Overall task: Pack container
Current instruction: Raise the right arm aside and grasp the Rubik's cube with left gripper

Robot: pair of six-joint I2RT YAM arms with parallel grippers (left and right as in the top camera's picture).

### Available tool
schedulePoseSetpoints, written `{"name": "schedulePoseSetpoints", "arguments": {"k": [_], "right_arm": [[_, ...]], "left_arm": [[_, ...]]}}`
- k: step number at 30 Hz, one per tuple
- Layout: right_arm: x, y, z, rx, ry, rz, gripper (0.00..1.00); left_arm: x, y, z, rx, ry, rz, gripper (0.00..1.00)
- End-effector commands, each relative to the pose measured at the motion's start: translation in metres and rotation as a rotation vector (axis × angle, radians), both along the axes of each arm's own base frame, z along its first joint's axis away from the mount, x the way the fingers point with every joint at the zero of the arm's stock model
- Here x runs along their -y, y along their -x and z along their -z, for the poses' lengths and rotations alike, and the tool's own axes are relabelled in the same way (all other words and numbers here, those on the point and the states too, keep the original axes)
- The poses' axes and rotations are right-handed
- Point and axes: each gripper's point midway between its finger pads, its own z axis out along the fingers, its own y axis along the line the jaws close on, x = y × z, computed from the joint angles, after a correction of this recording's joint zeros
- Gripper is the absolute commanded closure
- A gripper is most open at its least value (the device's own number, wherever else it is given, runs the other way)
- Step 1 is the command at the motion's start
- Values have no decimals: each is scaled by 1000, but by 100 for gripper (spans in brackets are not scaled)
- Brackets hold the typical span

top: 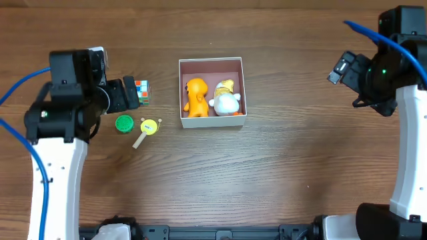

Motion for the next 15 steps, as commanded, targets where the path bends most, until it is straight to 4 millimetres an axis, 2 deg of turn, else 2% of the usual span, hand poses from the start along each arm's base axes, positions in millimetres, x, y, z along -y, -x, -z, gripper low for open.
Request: {"name": "schedulePoseSetpoints", "arguments": {"k": [1, 4, 13, 15], "right_arm": [[-1, 4, -12, 45, -19, 10, 0], [-1, 4, -12, 43, -18, 10, 0], [-1, 5, -11, 36, -19, 10, 0], [-1, 8, -10, 25, -20, 10, 0]], "left_arm": [[0, -22, 43, -136, -7, 16, 0], [0, -40, 80, -236, 6, 20, 1], [-3, -96, 151, -335, 12, 7, 0], [-2, -113, 182, -340, 16, 12, 0]]}}
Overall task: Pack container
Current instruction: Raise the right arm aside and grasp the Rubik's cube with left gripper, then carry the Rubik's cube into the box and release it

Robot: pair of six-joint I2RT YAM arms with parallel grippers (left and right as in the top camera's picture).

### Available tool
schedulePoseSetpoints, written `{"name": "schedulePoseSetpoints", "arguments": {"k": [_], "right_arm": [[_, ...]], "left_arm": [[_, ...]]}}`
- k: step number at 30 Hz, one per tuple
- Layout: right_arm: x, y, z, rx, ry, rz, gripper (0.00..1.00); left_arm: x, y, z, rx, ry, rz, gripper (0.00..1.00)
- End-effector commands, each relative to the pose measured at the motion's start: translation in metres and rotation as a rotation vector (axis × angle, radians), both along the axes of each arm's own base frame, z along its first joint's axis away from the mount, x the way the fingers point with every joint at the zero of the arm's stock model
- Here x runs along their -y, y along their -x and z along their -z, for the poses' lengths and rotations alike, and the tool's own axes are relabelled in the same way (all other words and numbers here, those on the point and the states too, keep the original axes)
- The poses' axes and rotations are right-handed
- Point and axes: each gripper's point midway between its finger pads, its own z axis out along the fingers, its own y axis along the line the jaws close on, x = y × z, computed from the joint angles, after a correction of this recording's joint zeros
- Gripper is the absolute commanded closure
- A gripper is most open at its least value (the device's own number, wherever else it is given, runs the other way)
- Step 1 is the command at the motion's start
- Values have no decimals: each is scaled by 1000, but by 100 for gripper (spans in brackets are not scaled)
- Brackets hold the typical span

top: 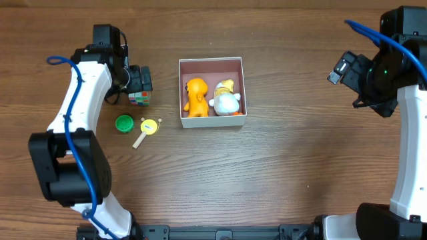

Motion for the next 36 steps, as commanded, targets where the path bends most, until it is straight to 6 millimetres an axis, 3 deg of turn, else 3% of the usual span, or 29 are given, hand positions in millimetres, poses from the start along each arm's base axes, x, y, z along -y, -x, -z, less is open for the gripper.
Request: {"name": "schedulePoseSetpoints", "arguments": {"k": [1, 13, 23, 27, 31, 36], "right_arm": [[1, 6, -11, 33, 0, 8, 0], [1, 6, -11, 33, 0, 8, 0], [-2, 7, -11, 30, -16, 3, 0], [-2, 7, -11, 30, -16, 3, 0], [-2, 7, -11, 30, -16, 3, 0], [-2, 7, -11, 30, -15, 3, 0]], "left_arm": [[4, -20, 29, -6, 4, 14, 0], [6, -26, 76, -62, 2, 19, 7], [8, -26, 77, -65, 4, 25, 31], [8, -27, 71, -70, 3, 25, 39], [8, -32, 52, -74, 1, 33, 47], [8, -39, 10, -73, 1, 33, 51]]}}
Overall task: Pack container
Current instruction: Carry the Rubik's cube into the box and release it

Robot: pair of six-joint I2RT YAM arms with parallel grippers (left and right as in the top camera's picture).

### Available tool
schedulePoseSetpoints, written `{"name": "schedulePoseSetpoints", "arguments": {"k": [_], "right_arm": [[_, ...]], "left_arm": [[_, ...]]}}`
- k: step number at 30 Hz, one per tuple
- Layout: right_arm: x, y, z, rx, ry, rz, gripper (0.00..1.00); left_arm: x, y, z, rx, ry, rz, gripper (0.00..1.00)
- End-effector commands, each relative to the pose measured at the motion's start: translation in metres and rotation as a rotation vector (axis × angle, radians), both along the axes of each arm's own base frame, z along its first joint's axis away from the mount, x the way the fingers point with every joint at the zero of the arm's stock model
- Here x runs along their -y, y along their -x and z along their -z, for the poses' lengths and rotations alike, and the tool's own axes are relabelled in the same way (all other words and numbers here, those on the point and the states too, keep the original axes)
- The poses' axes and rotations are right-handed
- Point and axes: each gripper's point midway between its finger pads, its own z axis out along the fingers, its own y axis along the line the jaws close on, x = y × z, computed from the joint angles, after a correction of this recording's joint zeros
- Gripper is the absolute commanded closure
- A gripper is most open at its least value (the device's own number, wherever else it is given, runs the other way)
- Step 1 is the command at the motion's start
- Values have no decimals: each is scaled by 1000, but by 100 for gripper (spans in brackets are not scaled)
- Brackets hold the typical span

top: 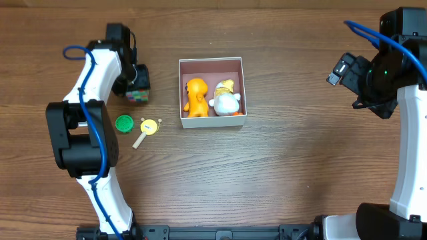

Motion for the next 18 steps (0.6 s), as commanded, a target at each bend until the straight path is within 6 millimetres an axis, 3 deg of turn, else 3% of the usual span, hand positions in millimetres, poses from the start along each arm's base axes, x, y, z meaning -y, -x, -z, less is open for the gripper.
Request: {"name": "schedulePoseSetpoints", "arguments": {"k": [1, 3, 4, 7, 9, 12, 14, 18], "right_arm": [[1, 4, -12, 42, -1, 7, 0], [1, 4, -12, 42, -1, 7, 0], [1, 4, -12, 42, -1, 8, 0], [1, 4, -12, 42, -1, 7, 0], [1, 4, -12, 42, -1, 7, 0], [1, 4, -12, 42, -1, 7, 0], [1, 4, -12, 42, -1, 7, 0], [1, 4, -12, 43, -1, 8, 0]], "left_arm": [[3, -19, -44, 55, -1, 19, 53], [8, -22, -60, 63, 9, 27, 55], [19, -23, -80, 77, 31, 47, 58], [39, -22, -109, 94, 35, 90, 60], [66, -19, -135, 118, 37, 151, 59], [109, -13, -157, 151, 45, 248, 59], [143, -9, -161, 173, 46, 316, 56], [195, -8, -148, 212, 35, 366, 54]]}}
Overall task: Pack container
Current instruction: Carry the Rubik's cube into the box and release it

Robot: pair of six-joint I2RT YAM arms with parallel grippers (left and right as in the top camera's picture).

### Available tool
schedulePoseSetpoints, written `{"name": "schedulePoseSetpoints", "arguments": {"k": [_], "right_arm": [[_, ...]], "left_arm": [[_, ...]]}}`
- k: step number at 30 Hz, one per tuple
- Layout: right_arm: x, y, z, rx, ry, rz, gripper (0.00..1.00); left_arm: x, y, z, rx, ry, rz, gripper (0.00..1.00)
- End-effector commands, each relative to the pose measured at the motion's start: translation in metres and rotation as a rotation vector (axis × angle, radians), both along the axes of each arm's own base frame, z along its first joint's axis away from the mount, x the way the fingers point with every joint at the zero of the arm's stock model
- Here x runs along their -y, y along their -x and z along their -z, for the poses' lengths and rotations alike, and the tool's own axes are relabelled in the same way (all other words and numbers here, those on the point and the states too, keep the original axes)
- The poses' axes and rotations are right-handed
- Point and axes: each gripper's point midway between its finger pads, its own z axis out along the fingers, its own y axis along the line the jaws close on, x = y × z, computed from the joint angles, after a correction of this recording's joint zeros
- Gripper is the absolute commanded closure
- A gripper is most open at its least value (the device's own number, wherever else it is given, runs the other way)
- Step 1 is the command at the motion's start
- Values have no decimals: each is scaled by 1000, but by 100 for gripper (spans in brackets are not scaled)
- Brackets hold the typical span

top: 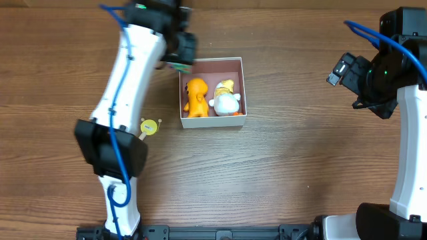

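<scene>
A white open box stands at the middle back of the table. An orange toy animal and a white and yellow duck lie in it. My left gripper hangs over the box's back left corner, and the green edge of a colourful puzzle cube peeks out under it. The gripper looks shut on the cube. My right gripper is held high at the far right, away from everything; its fingers cannot be made out.
A yellow round toy on a wooden stick lies left of the box, just beside my left arm. The arm stretches diagonally over the table's left part and covers what lies under it.
My left gripper was at the cube's spot left of the box; now it is over the box's back left corner with the cube. The green disc is hidden under the arm.
The cube lay left of the box with my left gripper beside it. The gripper then stood over the cube, and stayed on it at the same spot. Now cube and gripper are at the box's corner. The right arm never moved.
</scene>
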Motion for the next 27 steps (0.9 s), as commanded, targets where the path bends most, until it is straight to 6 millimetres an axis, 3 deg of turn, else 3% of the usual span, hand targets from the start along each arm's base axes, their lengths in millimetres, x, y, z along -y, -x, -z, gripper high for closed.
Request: {"name": "schedulePoseSetpoints", "arguments": {"k": [1, 4, 6, 15, 20, 23, 26, 27], "right_arm": [[1, 4, -12, 44, 0, 8, 0], [1, 4, -12, 43, -1, 8, 0], [1, 3, -12, 43, -1, 8, 0], [1, 3, -12, 43, -1, 8, 0], [1, 4, -12, 43, 0, 7, 0], [1, 4, -12, 43, 0, 7, 0], [1, 4, -12, 43, 0, 7, 0], [1, 4, -12, 43, 0, 7, 0]], "left_arm": [[42, 1, 7, 45, -4, 28, 53], [73, -2, 17, 88, 22, 62, 52], [83, -5, 25, 107, 24, 67, 51], [77, -9, 72, 100, 0, 24, 47], [76, -8, 82, 94, -11, 44, 37], [76, -8, 82, 95, -11, 44, 17], [75, -9, 81, 97, -12, 42, 7], [71, -10, 74, 94, -14, 35, 8]]}}
